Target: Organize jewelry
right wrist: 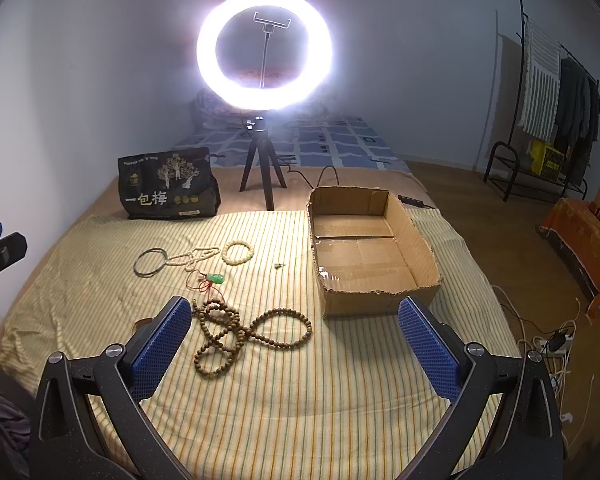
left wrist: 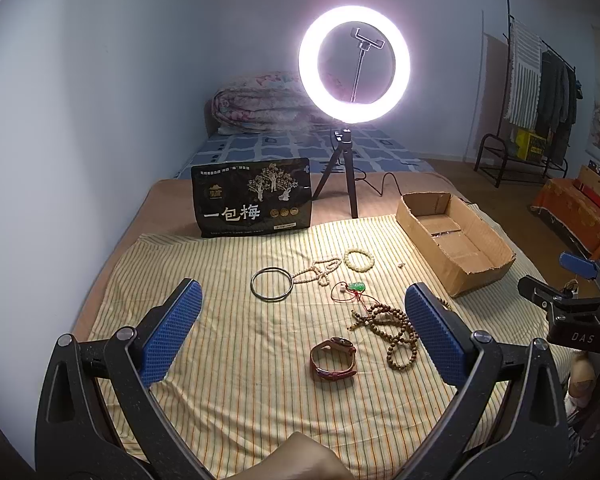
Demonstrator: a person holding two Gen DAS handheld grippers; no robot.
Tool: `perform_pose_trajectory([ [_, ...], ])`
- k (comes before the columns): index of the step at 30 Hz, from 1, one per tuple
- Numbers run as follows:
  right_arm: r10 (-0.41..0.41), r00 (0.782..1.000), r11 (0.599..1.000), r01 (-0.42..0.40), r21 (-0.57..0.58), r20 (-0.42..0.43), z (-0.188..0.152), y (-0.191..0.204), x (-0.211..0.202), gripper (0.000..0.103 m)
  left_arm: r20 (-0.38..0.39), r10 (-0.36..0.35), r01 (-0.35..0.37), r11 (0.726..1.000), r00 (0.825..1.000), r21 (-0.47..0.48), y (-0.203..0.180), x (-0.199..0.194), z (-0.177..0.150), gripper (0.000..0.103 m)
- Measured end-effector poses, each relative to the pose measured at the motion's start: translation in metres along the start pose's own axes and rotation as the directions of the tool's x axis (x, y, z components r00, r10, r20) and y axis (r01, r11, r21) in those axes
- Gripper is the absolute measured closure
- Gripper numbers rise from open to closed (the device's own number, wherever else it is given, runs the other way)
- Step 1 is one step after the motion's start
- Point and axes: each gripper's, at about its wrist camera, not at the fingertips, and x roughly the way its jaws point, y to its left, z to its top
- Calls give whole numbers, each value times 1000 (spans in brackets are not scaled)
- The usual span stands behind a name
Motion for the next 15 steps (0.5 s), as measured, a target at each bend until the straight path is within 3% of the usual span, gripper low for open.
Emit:
perform_pose_trajectory([
  [15, 2, 1000, 1000, -2, -3, -3, -1, 0, 0, 0, 3, 1, -1, 1000, 1000, 1, -1, 0, -1, 0],
])
